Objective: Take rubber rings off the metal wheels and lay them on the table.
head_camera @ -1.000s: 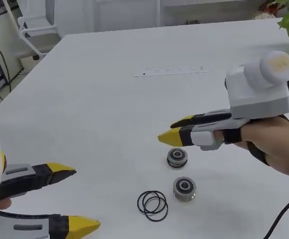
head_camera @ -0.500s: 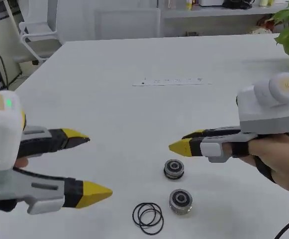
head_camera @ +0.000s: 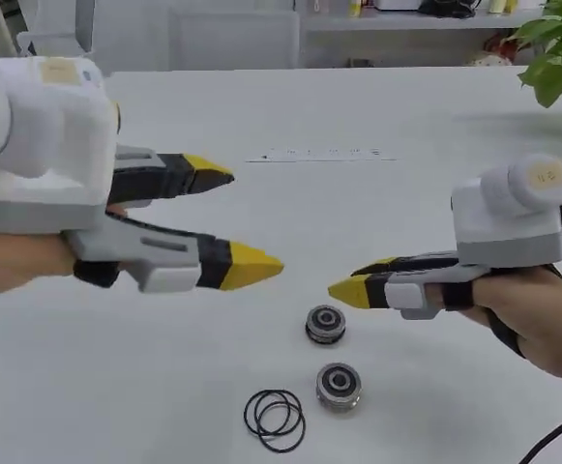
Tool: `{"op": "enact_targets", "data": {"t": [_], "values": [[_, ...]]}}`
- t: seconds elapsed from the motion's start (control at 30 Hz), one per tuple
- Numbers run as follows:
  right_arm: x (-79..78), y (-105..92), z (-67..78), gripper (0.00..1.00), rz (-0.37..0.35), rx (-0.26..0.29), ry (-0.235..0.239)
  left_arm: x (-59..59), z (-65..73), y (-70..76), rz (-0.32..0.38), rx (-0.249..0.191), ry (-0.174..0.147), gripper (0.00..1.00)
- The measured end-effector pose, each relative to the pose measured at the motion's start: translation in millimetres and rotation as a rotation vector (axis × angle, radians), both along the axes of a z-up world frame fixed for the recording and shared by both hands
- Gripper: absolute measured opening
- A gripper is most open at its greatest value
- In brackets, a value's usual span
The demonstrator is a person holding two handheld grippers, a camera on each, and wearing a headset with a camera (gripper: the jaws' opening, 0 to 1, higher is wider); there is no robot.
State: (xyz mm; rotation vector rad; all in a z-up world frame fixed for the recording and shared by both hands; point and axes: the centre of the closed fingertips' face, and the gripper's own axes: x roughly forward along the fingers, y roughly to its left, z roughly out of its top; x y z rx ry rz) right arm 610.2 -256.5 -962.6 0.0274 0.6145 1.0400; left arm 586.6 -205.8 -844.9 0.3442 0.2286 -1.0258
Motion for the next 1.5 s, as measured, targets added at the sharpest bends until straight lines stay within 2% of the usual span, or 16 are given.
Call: {"op": "enact_targets", "data": {"t": [0.17, 0.33, 0.43, 0.5, 0.57, 0.67, 0.7, 0.8, 0.9, 1.0, 1.13, 1.23, 1.37, 1.5], "values": [[-0.7, -5.0, -10.5, 0.27, 0.001, -0.036, 0.006, 13.2, -0.2, -23.5, -0.027, -0.043, -0.01, 0.6], [-1.3, -8.0, -21.2, 0.27, 0.004, -0.066, 0.016, 25.4, -13.7, -40.1, -0.044, -0.058, -0.012, 0.58], [-3.4, -8.8, -28.6, 0.27, 0.015, -0.091, 0.024, 35.4, -27.4, -41.1, -0.022, -0.037, -0.032, 0.5], [-4.8, -8.6, -33.2, 0.27, 0.025, -0.105, 0.03, 40.2, -34.4, -41.1, -0.002, -0.04, -0.021, 0.46], [-5.5, -9.8, -38.4, 0.26, 0.032, -0.128, 0.029, 41.3, -43.9, -43.6, -0.006, -0.033, -0.004, 0.48], [-6.5, -10.2, -44.8, 0.27, 0.042, -0.146, 0.033, 40.5, -63.9, -46.8, -0.03, 0.034, -0.006, 0.46], [-6.8, -10.0, -46.6, 0.27, 0.046, -0.153, 0.031, 40.4, -68.4, -47.7, -0.029, 0.039, -0.003, 0.45], [-7.4, -9.1, -51.4, 0.26, 0.059, -0.179, 0.017, 39.5, -84.9, -48.0, -0.015, 0.026, 0.033, 0.43], [-7.2, -7.1, -54.7, 0.27, 0.07, -0.187, 0.013, 41.9, -102.1, -44.6, 0.005, 0.036, 0.06, 0.4], [-9.0, -4.5, -59.7, 0.27, 0.09, -0.205, 0.013, 37.0, -112.8, -43.8, 0.02, 0.006, 0.127, 0.36], [-10.6, -3.6, -64.0, 0.27, 0.104, -0.227, 0.003, 33.0, -121.2, -47.3, 0.018, 0.015, 0.14, 0.34], [-9.0, -3.0, -62.5, 0.26, 0.101, -0.225, -0.009, 27.1, -131.7, -51.0, -0.002, 0.044, 0.155, 0.32], [-7.5, -2.4, -59.8, 0.25, 0.098, -0.215, -0.023, 25.4, -148.1, -50.1, 0.002, 0.094, 0.163, 0.27], [-6.8, -2.2, -60.0, 0.24, 0.096, -0.21, -0.023, 27.1, -153.5, -48.1, 0.024, 0.098, 0.18, 0.24]]}}
